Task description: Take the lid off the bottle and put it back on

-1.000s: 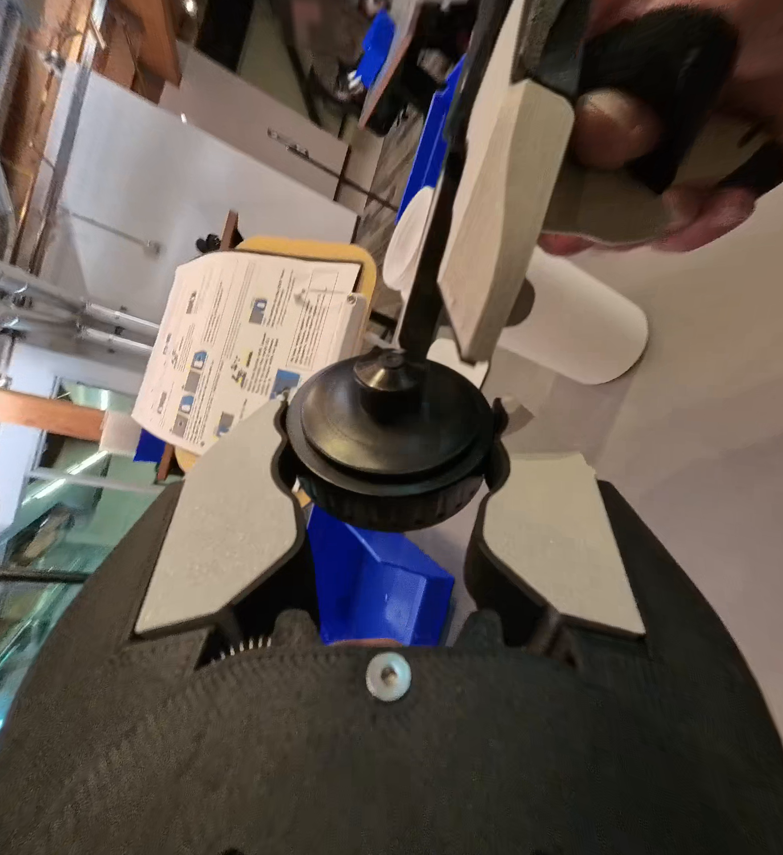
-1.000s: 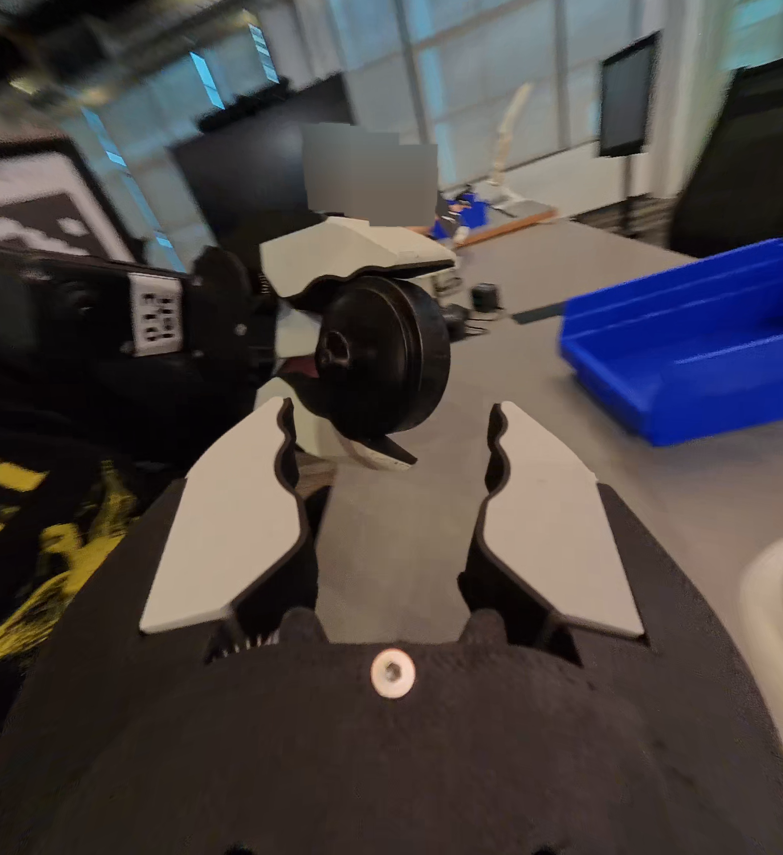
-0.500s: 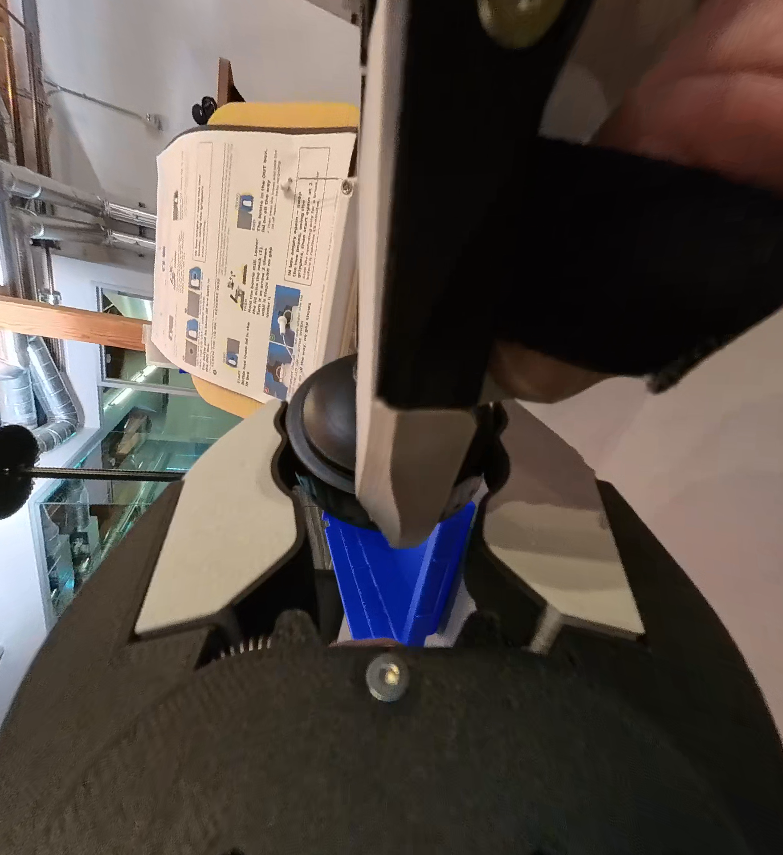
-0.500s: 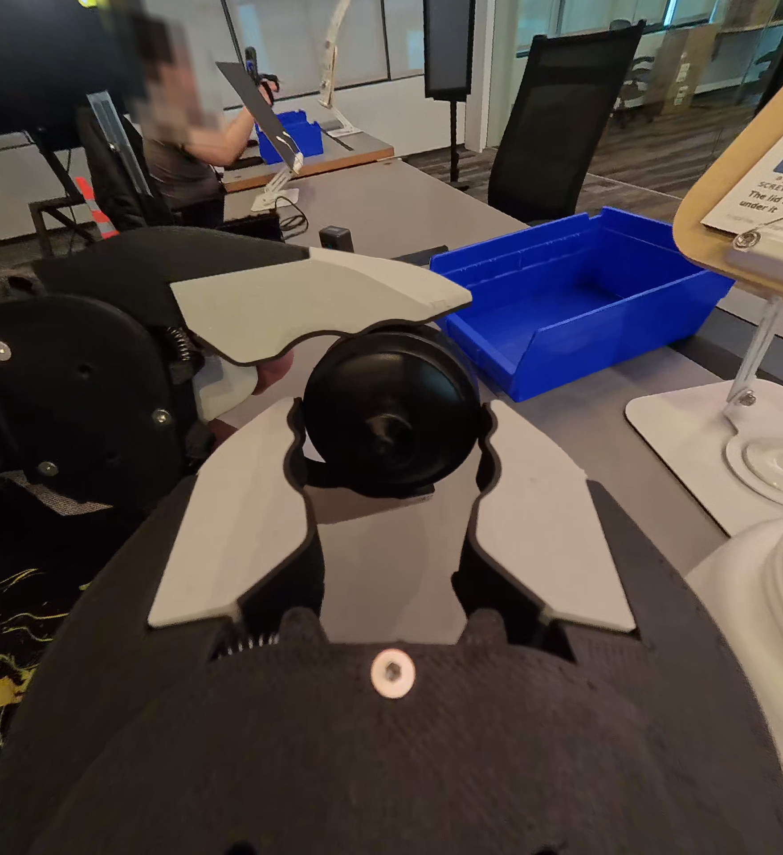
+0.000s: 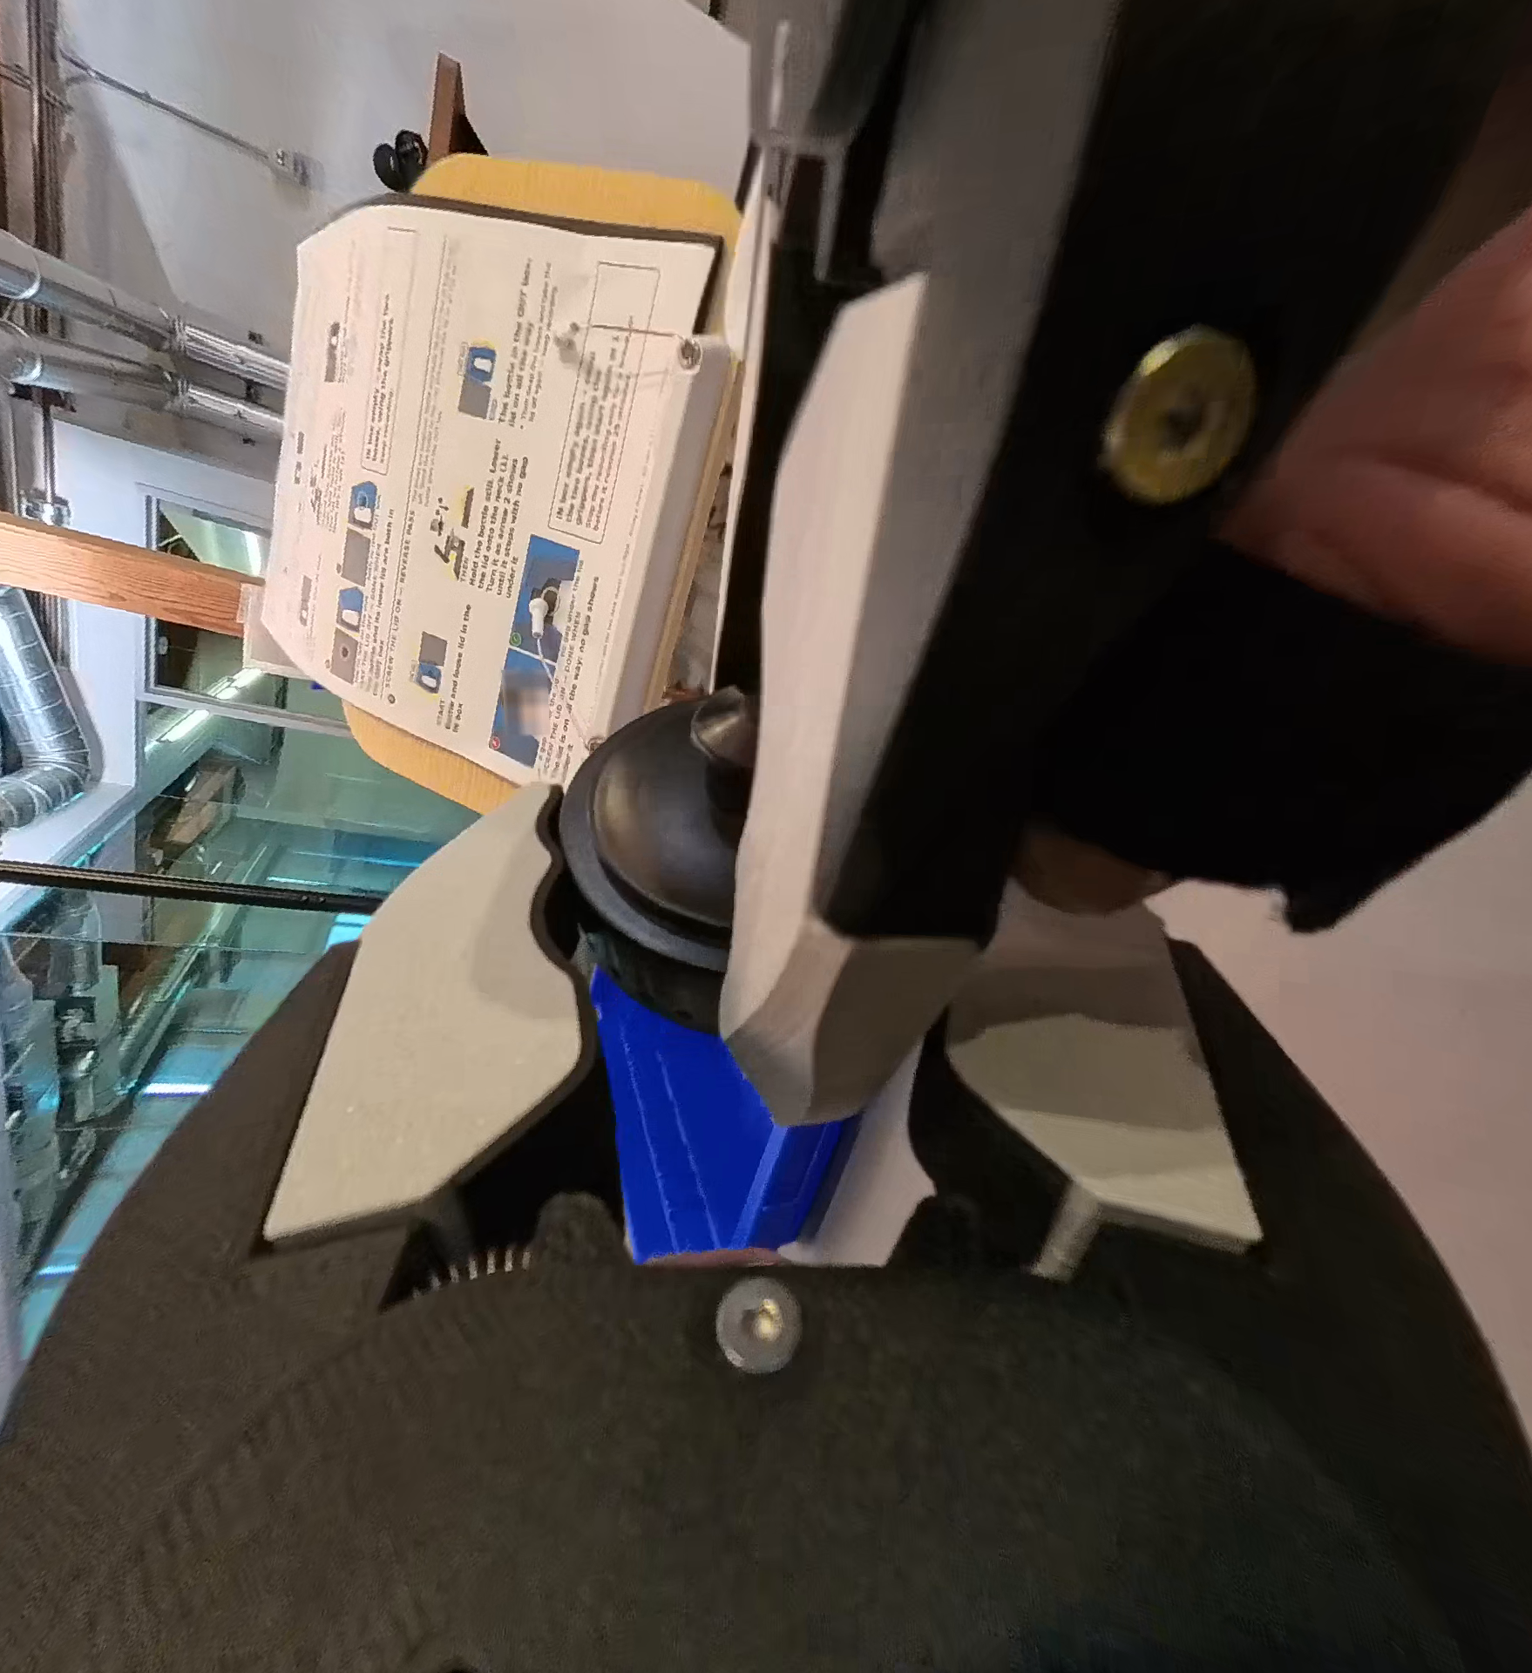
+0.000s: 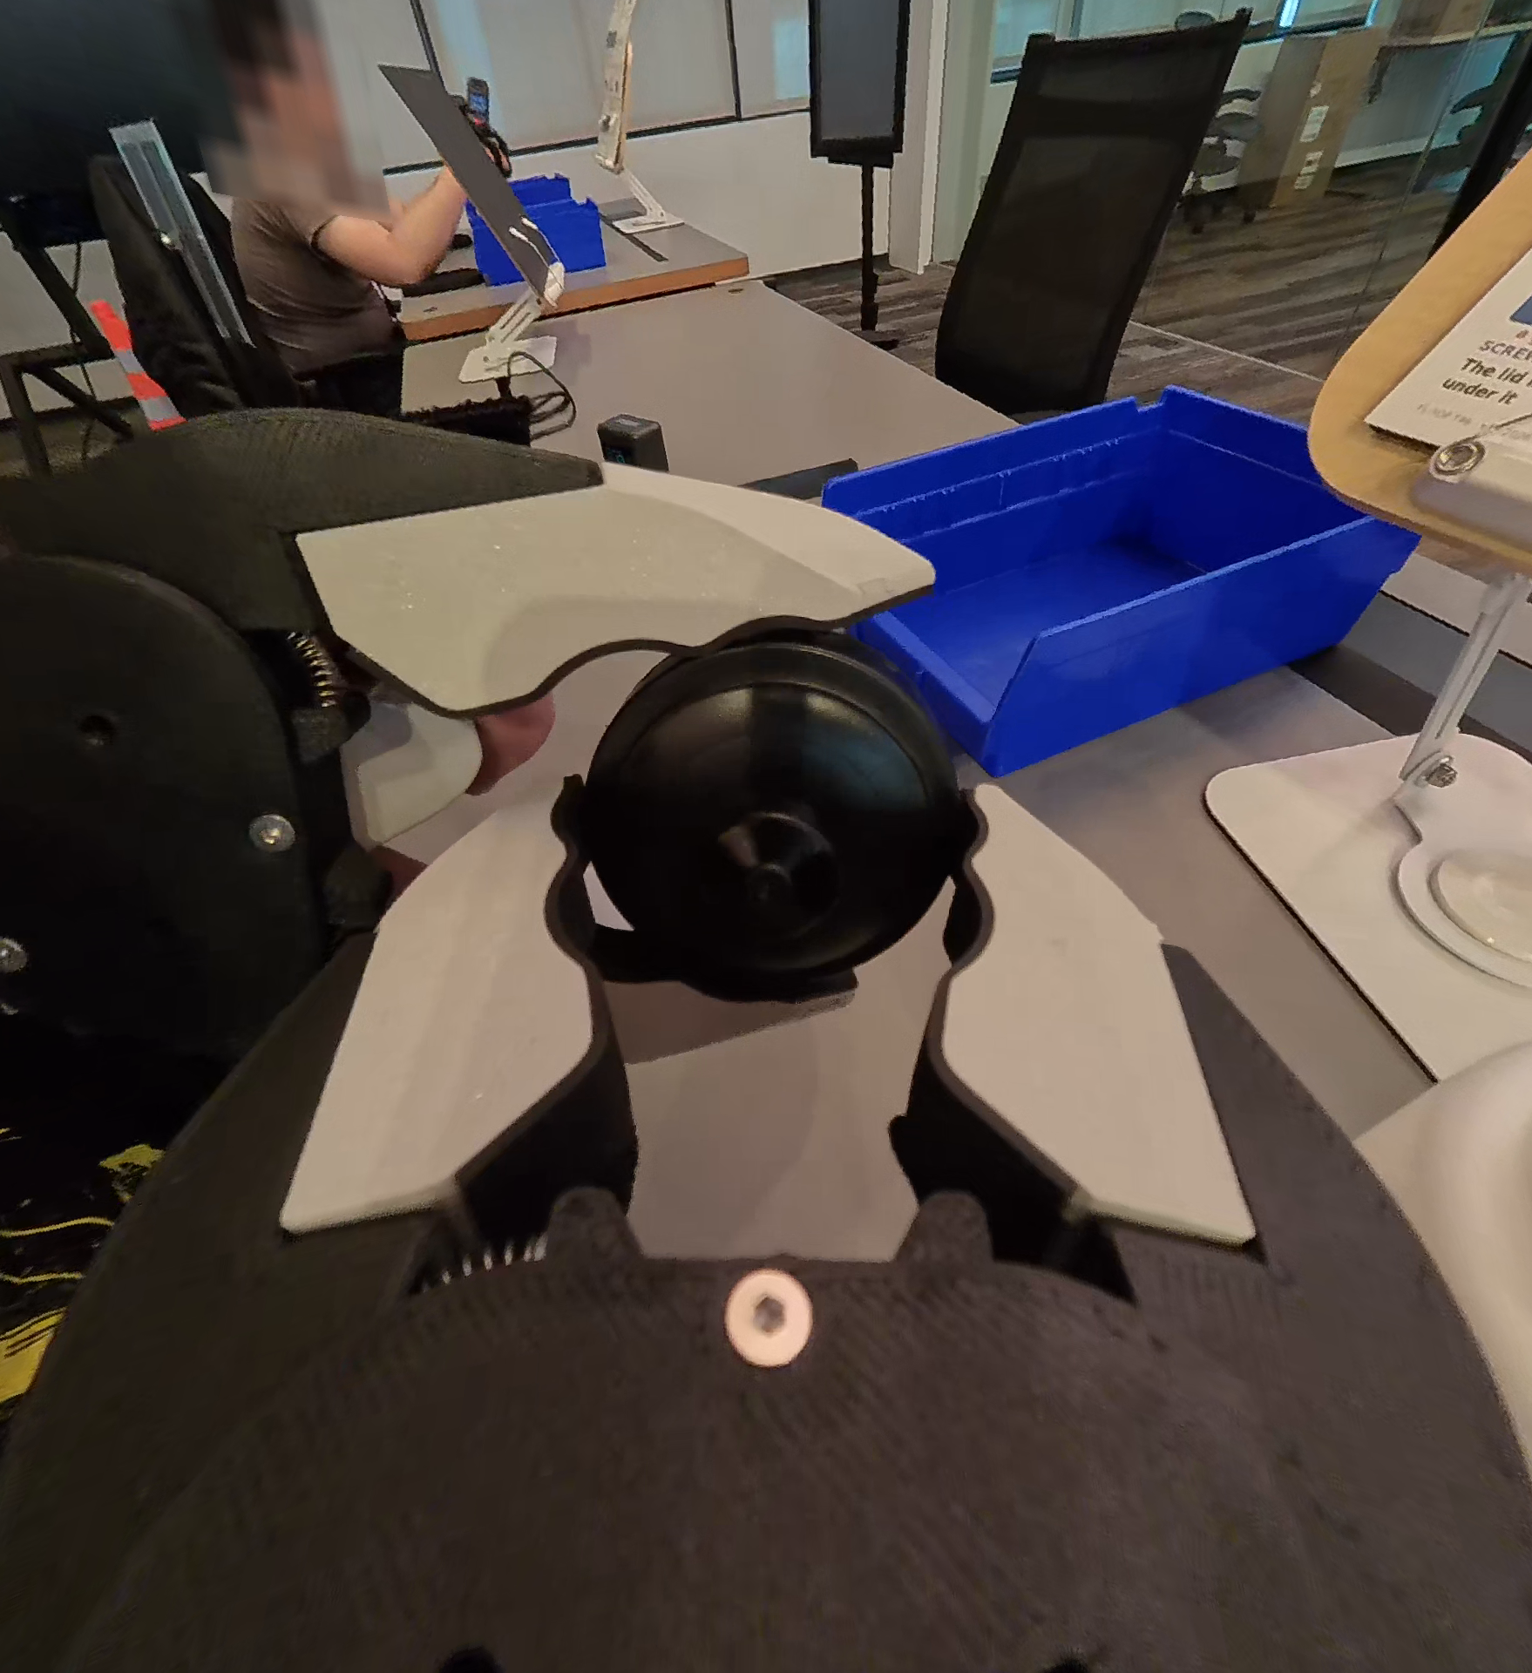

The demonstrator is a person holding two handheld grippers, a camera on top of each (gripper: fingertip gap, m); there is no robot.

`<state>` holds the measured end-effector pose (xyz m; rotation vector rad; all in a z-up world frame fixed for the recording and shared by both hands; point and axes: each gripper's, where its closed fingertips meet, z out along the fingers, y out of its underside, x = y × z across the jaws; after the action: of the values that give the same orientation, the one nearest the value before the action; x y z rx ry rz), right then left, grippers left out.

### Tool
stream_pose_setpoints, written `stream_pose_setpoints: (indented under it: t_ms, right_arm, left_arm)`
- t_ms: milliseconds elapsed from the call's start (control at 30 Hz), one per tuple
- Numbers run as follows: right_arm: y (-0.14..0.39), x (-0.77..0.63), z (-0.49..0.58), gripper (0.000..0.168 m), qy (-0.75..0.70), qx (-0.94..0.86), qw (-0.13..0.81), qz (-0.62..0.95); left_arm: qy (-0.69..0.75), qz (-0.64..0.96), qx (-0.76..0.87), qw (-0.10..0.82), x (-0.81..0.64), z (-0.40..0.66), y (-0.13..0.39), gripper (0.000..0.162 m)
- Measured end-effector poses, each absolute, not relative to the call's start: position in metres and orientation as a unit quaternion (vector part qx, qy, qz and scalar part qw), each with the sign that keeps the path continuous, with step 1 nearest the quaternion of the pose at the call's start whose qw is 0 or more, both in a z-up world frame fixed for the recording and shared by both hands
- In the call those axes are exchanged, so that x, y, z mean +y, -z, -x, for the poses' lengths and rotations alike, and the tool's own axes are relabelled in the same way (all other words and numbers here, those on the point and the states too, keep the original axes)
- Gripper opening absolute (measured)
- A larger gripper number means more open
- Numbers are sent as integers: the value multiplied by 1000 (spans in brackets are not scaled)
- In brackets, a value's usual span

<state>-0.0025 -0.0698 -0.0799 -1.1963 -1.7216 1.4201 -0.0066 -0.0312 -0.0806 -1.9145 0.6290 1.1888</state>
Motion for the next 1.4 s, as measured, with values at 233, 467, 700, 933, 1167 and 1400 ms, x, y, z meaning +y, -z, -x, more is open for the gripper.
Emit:
stream_pose_setpoints:
  t_ms: [233,467,700,933,1167,1400]
  right_arm:
    - [52,-49,-13,77,-542,-648,304,440]
    - [10,17,-47,77,-535,-629,336,453]
    - [11,64,-65,77,-528,-602,343,491]
    - [33,95,-68,77,-524,-587,327,523]
    - [50,105,-62,77,-539,-578,302,534]
    - [56,109,-58,77,-545,-576,292,535]
  left_arm:
    - [-246,780,197,541,-34,-16,55,115]
    - [-8,782,145,607,2,-23,87,136]
    - [107,770,124,616,61,-22,131,133]
    - [142,745,149,635,85,-39,136,130]
    - [155,741,162,633,97,-49,142,122]
    - [165,727,172,644,99,-54,143,87]
